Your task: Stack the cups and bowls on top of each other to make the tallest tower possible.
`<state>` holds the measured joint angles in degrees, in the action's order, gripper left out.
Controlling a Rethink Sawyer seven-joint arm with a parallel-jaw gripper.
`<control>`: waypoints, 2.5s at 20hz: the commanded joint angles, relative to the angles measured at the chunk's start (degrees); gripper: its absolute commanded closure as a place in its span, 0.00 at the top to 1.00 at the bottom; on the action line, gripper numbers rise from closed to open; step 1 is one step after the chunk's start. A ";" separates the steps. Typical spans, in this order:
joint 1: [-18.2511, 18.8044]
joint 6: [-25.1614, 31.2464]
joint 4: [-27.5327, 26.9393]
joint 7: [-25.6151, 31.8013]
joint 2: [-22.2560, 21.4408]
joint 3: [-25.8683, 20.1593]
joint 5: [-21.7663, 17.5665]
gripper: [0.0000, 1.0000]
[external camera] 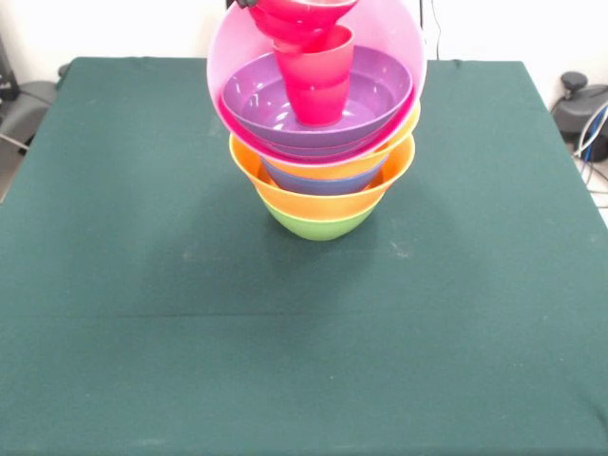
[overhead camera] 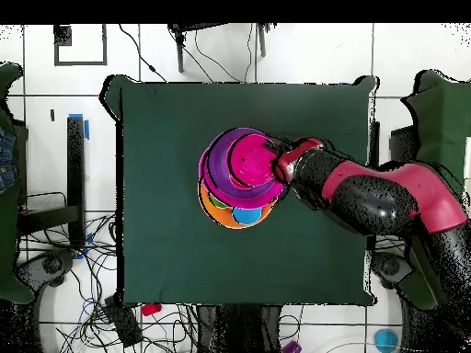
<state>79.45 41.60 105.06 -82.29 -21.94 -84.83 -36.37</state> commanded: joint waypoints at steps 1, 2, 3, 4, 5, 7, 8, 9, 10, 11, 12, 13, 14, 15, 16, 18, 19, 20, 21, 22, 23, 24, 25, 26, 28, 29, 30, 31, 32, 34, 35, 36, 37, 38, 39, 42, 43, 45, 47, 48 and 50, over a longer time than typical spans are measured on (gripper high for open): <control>-1.84 0.74 5.05 13.84 -1.72 2.63 -5.10 0.00; -1.94 0.41 5.59 12.69 -2.19 2.57 -5.05 0.00; -1.96 0.15 5.92 12.03 -2.46 2.52 -5.07 0.00; -2.05 -0.31 6.54 11.20 -2.98 2.41 -5.29 0.00; -2.09 -0.43 6.84 10.92 -3.18 2.37 -5.34 0.00; -2.19 -0.91 7.42 10.59 -3.14 2.59 -5.64 0.00; -2.26 -1.39 7.69 10.16 -3.16 2.78 -5.82 0.00; -2.33 -1.66 7.83 9.94 -3.23 2.90 -5.90 0.00; -2.51 -2.12 8.02 9.56 -3.43 2.95 -6.17 0.00; -2.60 -2.40 8.10 9.39 -3.49 3.10 -6.35 0.00; -2.83 -2.90 8.17 8.96 -3.50 3.36 -6.60 0.00; -2.93 -3.13 8.17 8.98 -3.48 3.52 -6.74 0.00; -3.08 -3.34 8.03 9.13 -3.37 3.81 -6.98 0.00; -3.16 -3.36 7.93 9.34 -3.27 3.96 -7.00 0.00; -3.26 -3.35 7.66 9.97 -2.91 4.13 -7.13 0.00; -3.44 -3.51 7.16 10.69 -2.22 4.84 -7.54 0.00; -3.51 -3.58 6.99 10.85 -2.03 5.06 -7.66 0.00; -3.62 -3.71 6.74 11.20 -1.65 5.32 -7.90 0.00; -3.65 -3.74 6.60 11.48 -1.40 5.42 -8.07 0.00; -3.69 -3.76 6.38 11.86 -0.97 5.66 -8.33 0.00; -3.68 -3.71 6.30 11.95 -0.82 5.70 -8.40 0.00; -3.63 -3.66 6.25 12.03 -0.66 5.73 -8.52 0.00; -3.61 -3.59 6.20 12.05 -0.54 5.71 -8.61 0.00; -3.58 -3.58 6.15 12.02 -0.50 5.69 -8.70 0.00; -3.62 -3.51 6.01 12.02 -0.39 5.74 -8.95 0.00; -3.65 -3.48 5.90 12.04 -0.28 5.82 -9.04 0.00; -3.75 -3.44 5.59 12.30 -0.05 6.04 -9.19 0.00; -3.77 -3.42 5.42 12.58 0.12 6.11 -9.28 0.00; -3.78 -3.27 5.16 13.12 0.32 6.17 -9.41 0.00; -3.75 -2.97 4.84 13.49 0.48 6.31 -9.35 0.00; -3.72 -2.89 4.75 13.49 0.52 6.35 -9.33 0.00; -3.73 -2.82 4.74 13.30 0.47 6.44 -9.28 0.00; -3.72 -2.80 4.72 13.30 0.48 6.45 -9.30 0.00; -3.66 -2.70 4.74 13.16 0.45 6.42 -9.15 0.00; -3.64 -2.55 4.76 13.12 0.40 6.37 -9.04 0.00; -3.53 -1.99 4.73 13.42 0.55 6.11 -8.53 0.00; -3.53 -1.83 4.66 13.76 0.86 6.07 -8.41 0.00; -3.50 -1.47 4.58 14.28 1.47 5.95 -7.98 0.00; -3.45 -1.15 4.53 14.69 1.99 5.83 -7.54 0.00; -3.39 -1.05 4.47 15.09 2.47 5.82 -7.38 0.00; -3.29 -0.76 4.31 15.33 3.09 5.81 -6.92 0.00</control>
<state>78.91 39.62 110.30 -82.29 -23.88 -85.34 -40.39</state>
